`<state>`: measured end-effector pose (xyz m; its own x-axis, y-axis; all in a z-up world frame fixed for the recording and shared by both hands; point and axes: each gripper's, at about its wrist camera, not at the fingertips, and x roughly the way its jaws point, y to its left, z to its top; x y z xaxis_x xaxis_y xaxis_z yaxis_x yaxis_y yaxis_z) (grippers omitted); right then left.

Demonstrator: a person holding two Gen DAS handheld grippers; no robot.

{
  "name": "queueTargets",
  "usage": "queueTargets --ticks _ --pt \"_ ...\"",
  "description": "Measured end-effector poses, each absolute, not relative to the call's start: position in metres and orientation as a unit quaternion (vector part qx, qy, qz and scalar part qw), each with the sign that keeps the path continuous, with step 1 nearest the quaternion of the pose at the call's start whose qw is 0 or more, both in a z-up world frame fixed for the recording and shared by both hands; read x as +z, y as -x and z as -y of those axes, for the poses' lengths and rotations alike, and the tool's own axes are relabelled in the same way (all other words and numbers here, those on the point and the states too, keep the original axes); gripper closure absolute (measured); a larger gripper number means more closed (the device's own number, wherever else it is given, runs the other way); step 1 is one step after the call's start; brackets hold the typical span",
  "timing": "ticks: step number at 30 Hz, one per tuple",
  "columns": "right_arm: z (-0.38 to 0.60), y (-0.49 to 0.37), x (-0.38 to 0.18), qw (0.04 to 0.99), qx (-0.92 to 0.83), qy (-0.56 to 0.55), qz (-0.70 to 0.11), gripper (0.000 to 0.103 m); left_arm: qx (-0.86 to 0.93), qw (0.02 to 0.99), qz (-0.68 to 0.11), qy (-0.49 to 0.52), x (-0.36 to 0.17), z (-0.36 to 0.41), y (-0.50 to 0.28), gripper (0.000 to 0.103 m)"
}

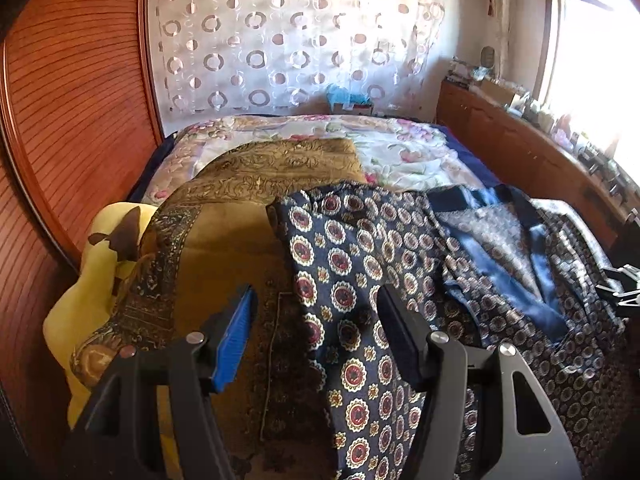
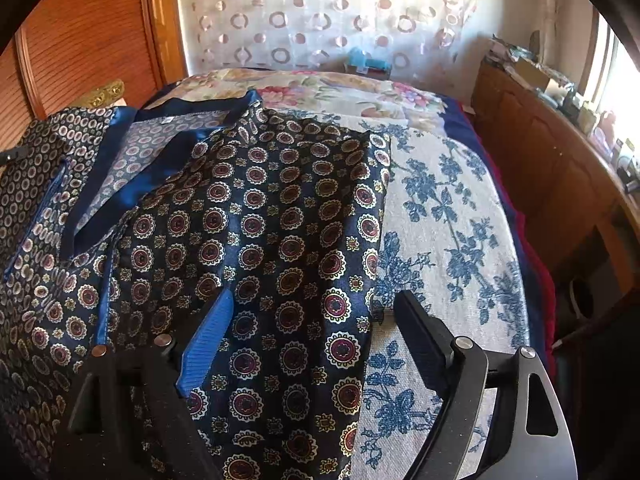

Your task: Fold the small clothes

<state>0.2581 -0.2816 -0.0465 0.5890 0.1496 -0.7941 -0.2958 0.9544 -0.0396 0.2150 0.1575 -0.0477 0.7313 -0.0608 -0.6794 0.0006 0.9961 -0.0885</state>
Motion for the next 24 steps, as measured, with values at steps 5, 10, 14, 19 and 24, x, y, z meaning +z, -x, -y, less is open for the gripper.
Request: queueTargets --ticks 5,10,14,19,24 --pt "0.283 -0.272 -0.027 0.894 0.144 0.066 -0.418 0.021 -0.021 0.934 -0.352 0.056 -0.040 -0.165 -0.216 0.049" --pt "0.287 -0.302 -0.016 0.898 0.141 0.076 -0.411 0.021 -0.027 0.933 -0.353 0.062 -0.040 -0.170 -0.221 0.064" --pt "0.293 -0.325 -0.023 0.890 0.142 0.074 -0.427 0.027 -0.023 0.928 -0.366 0.061 -0.046 -0.171 -0.227 0.065" --pt "0.295 -0.346 -0.041 0.876 0.152 0.065 -0.453 0.031 -0.016 0.923 -0.378 0.064 -0.052 -0.174 -0.232 0.065" --pt "0.289 -0.352 -0.044 0.875 0.154 0.075 -0.453 0.031 -0.012 0.923 -0.380 0.062 -0.051 -0.175 -0.236 0.065"
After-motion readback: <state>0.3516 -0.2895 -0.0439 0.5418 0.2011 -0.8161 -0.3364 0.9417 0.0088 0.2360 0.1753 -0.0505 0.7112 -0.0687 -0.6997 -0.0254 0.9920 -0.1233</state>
